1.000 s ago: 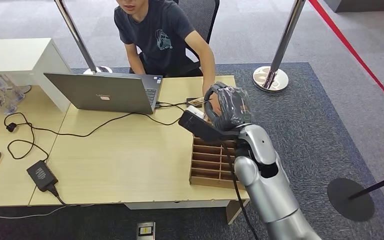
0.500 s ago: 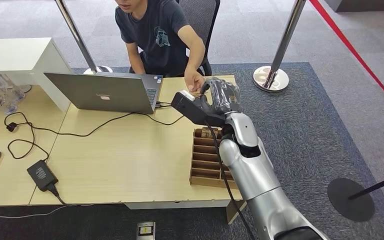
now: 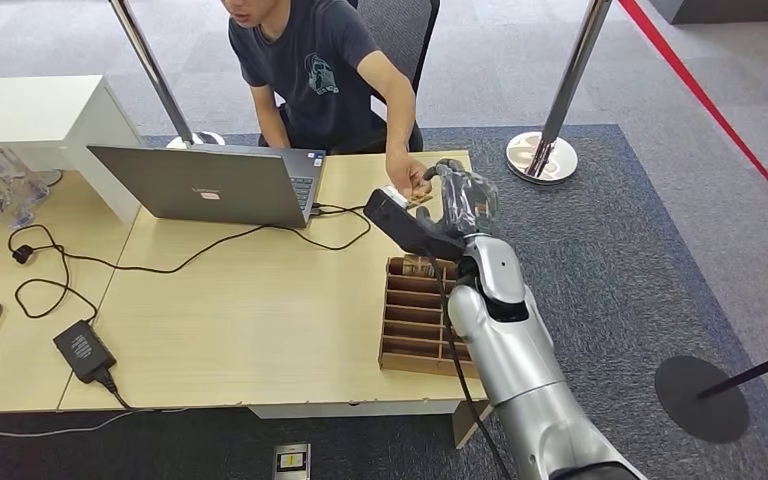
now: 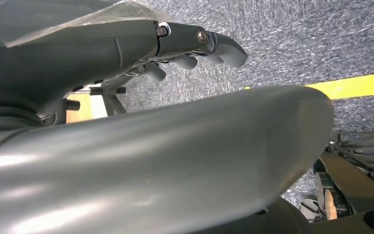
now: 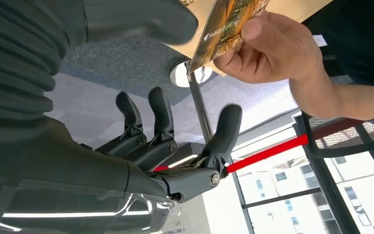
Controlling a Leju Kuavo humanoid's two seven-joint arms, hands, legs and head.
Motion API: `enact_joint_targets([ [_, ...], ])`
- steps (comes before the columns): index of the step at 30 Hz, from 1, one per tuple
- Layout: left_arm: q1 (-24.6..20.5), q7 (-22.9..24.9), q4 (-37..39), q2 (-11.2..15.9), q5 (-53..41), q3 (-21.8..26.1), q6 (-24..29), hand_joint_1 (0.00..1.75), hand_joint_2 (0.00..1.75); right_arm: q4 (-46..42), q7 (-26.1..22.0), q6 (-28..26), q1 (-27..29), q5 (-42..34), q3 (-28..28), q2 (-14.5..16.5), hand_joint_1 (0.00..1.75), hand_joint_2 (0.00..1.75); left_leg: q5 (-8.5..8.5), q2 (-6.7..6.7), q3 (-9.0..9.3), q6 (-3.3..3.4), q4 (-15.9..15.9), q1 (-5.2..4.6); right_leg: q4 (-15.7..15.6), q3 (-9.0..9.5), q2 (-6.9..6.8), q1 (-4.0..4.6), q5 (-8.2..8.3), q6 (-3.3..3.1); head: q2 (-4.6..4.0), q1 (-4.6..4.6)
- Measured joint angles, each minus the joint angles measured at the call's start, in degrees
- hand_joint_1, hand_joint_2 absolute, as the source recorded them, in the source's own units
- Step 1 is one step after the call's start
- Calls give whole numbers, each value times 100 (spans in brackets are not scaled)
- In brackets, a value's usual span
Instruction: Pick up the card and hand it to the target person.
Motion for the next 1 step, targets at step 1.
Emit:
enact_joint_targets([
  [1, -1, -1, 0, 1, 0, -4, -1, 0, 0, -23, -2, -5, 26, 1, -9, -1, 0, 175, 0, 0, 0, 0, 0, 0, 0, -1, 0, 0, 0, 0, 1, 0],
])
